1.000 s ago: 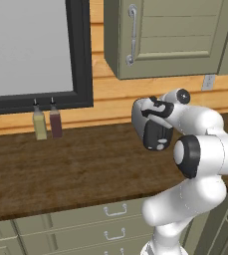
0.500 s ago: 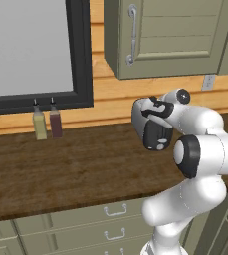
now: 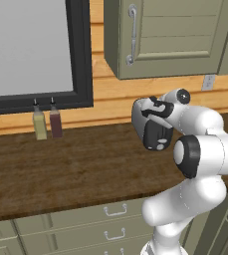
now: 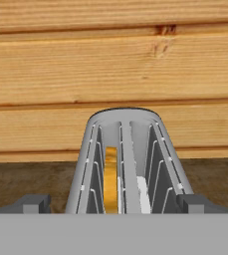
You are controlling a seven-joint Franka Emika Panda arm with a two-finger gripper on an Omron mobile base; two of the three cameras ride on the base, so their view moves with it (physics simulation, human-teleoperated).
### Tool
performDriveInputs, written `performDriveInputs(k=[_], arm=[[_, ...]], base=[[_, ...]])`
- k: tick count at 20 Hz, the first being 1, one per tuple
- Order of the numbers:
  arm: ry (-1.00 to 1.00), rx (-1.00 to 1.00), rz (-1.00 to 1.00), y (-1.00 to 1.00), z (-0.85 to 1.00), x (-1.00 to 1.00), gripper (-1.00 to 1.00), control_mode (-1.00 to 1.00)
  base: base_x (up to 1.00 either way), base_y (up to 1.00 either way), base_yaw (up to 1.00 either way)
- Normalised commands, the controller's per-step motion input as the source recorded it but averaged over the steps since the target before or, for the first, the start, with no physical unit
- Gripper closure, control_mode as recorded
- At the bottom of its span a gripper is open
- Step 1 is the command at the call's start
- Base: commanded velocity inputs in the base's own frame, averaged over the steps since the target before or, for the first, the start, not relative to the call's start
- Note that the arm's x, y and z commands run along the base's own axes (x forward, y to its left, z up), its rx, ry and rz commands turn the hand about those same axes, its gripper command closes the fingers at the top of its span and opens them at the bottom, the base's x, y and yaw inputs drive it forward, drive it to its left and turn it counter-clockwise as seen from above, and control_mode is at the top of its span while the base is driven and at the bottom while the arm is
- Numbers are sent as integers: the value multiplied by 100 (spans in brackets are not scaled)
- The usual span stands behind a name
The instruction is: Start the toaster. Once the lever pops up, take the bread to the plate on the dining counter.
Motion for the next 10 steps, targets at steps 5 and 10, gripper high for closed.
performDriveInputs(k=[5, 10], arm=[[0, 0, 0, 0, 0, 0, -100, -100], [0, 0, 0, 0, 0, 0, -100, -100]], base=[[0, 0, 0], [0, 0, 0]])
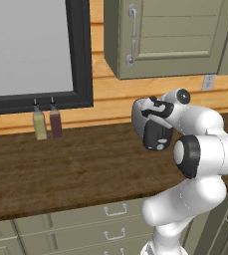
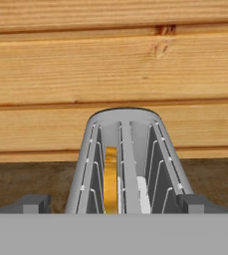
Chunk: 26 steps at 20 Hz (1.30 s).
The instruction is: Start the toaster. Once the lever pops up, take the bread to the plate on the dining counter.
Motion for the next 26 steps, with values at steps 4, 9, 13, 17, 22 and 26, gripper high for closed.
performDriveInputs(k=[4, 9, 13, 17, 22, 26], arm=[[0, 0, 0, 0, 0, 0, -100, -100], [0, 0, 0, 0, 0, 0, -100, -100], [0, 0, 0, 0, 0, 0, -100, -100], [0, 0, 0, 0, 0, 0, -100, -100], [0, 0, 0, 0, 0, 0, -100, -100], [0, 0, 0, 0, 0, 0, -100, -100]], base=[[0, 0, 0], [0, 0, 0], [0, 0, 0], [0, 0, 0], [0, 0, 0], [0, 0, 0]])
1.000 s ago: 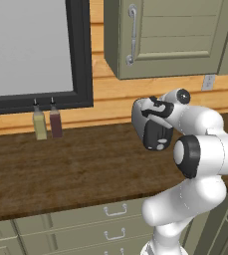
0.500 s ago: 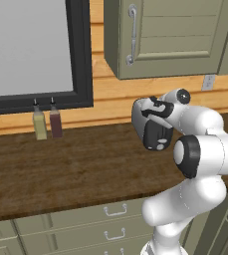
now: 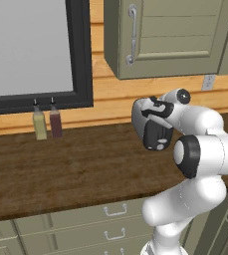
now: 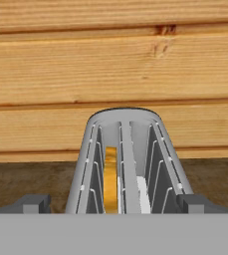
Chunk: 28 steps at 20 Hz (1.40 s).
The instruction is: Start the toaster. Once the lever pops up, take the bread to the plate on the dining counter.
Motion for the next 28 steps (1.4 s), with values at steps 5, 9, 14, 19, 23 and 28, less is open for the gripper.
performDriveInputs(k=[5, 9, 14, 19, 23, 28], arm=[[0, 0, 0, 0, 0, 0, -100, -100], [0, 0, 0, 0, 0, 0, -100, -100], [0, 0, 0, 0, 0, 0, -100, -100], [0, 0, 0, 0, 0, 0, -100, -100], [0, 0, 0, 0, 0, 0, -100, -100], [0, 0, 0, 0, 0, 0, -100, -100]], base=[[0, 0, 0], [0, 0, 0], [0, 0, 0], [0, 0, 0], [0, 0, 0], [0, 0, 0]])
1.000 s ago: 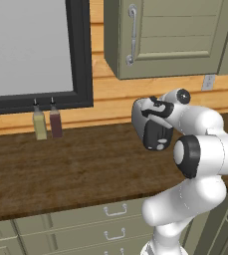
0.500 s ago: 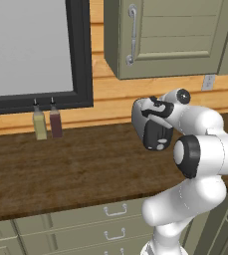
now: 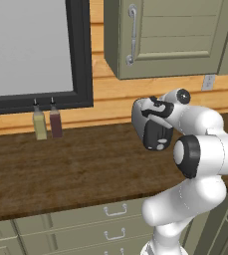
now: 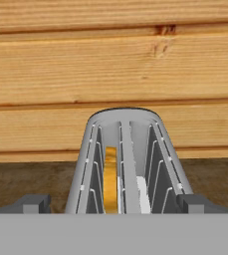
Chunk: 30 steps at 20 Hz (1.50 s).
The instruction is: Start the toaster. Once the lever pops up, take the bread to the plate on the dining counter.
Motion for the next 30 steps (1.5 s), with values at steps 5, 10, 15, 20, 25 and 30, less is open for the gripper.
performDriveInputs(k=[5, 10, 15, 20, 25, 30], arm=[[0, 0, 0, 0, 0, 0, -100, -100], [0, 0, 0, 0, 0, 0, -100, -100], [0, 0, 0, 0, 0, 0, -100, -100], [0, 0, 0, 0, 0, 0, -100, -100], [0, 0, 0, 0, 0, 0, -100, -100], [0, 0, 0, 0, 0, 0, -100, -100]], base=[[0, 0, 0], [0, 0, 0], [0, 0, 0], [0, 0, 0], [0, 0, 0], [0, 0, 0]])
